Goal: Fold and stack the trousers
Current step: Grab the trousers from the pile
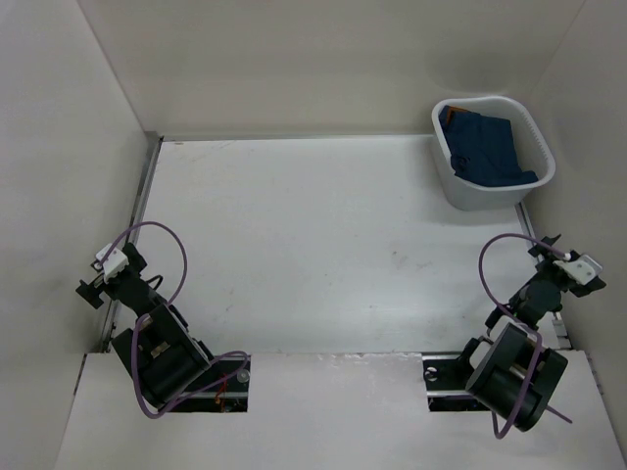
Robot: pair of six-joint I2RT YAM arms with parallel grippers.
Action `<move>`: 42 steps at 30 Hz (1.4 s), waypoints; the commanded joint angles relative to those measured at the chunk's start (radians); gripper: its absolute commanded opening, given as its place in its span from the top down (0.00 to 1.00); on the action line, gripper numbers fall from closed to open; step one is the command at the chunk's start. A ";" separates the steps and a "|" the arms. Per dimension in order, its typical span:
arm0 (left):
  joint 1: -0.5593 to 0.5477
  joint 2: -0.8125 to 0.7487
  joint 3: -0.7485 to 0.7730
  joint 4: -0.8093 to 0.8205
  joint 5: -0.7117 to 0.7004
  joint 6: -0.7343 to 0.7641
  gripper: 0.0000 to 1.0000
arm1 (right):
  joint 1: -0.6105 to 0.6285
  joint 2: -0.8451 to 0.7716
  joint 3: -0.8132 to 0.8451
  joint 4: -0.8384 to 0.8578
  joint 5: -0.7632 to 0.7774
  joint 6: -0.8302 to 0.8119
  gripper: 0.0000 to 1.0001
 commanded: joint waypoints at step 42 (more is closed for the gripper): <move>-0.755 0.196 1.034 -1.687 0.425 0.054 0.00 | 0.594 0.655 1.660 -1.941 -0.278 0.007 0.00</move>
